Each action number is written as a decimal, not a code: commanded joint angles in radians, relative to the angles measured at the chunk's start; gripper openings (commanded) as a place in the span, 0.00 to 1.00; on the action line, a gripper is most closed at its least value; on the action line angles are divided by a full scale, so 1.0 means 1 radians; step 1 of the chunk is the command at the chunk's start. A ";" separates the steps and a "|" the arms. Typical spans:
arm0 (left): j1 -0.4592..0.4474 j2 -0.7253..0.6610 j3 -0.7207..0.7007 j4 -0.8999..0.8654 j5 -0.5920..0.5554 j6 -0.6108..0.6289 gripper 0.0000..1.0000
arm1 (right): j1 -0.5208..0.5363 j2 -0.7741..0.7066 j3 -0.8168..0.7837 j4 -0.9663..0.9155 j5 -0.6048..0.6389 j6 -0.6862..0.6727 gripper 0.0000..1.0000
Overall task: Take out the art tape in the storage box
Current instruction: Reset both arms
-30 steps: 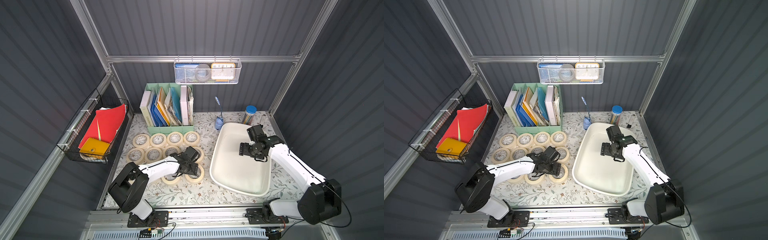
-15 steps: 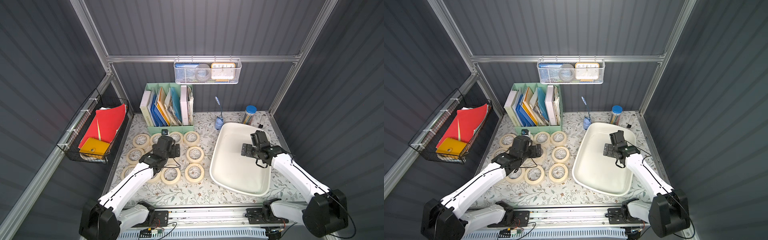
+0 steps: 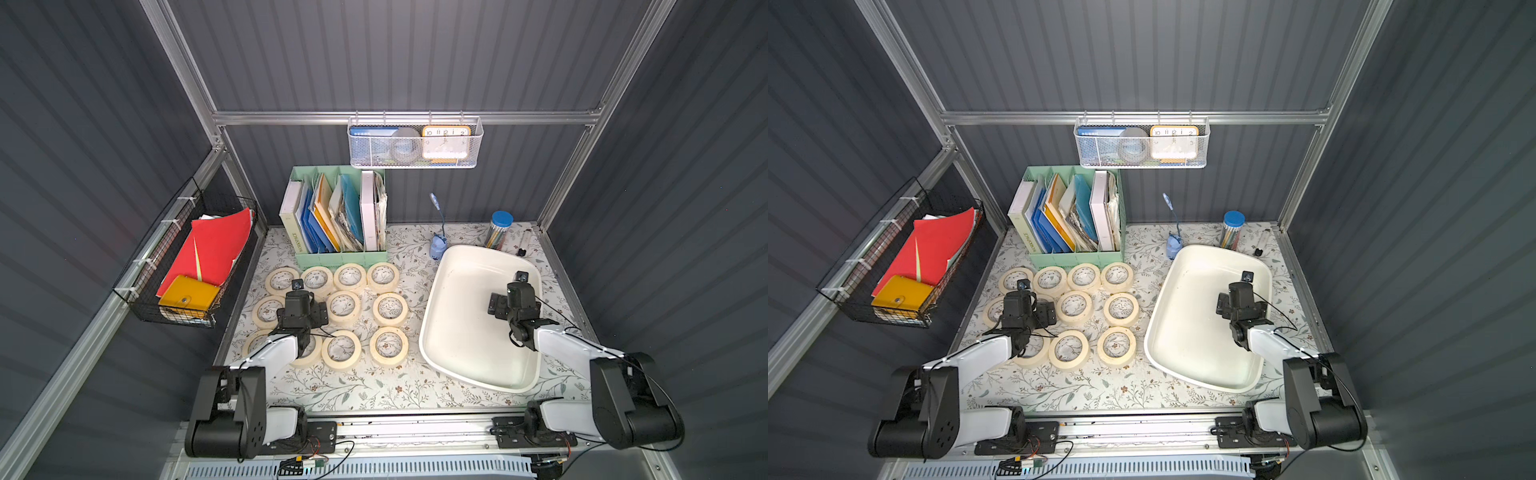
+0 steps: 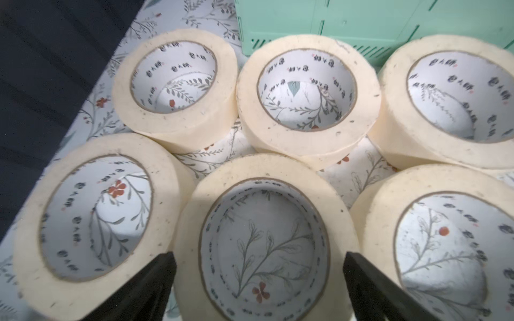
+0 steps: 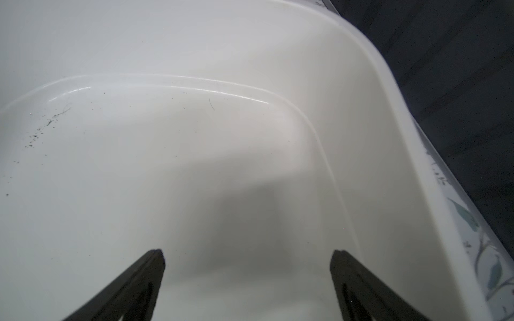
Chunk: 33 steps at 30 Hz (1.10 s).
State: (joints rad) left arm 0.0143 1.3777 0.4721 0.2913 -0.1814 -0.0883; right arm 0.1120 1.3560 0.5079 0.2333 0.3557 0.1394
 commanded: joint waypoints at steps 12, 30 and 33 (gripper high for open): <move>0.105 0.314 -0.024 0.491 0.239 0.004 1.00 | -0.036 0.153 -0.092 0.604 -0.037 -0.118 0.99; 0.125 0.324 -0.006 0.475 0.293 0.004 1.00 | -0.095 0.191 -0.128 0.689 -0.118 -0.076 0.99; 0.125 0.325 -0.006 0.476 0.287 0.003 1.00 | -0.095 0.218 -0.144 0.766 -0.125 -0.087 0.99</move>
State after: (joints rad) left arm 0.1375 1.6791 0.4774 0.8379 0.0715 -0.0662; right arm 0.0212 1.5536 0.3767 0.9173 0.2432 0.0620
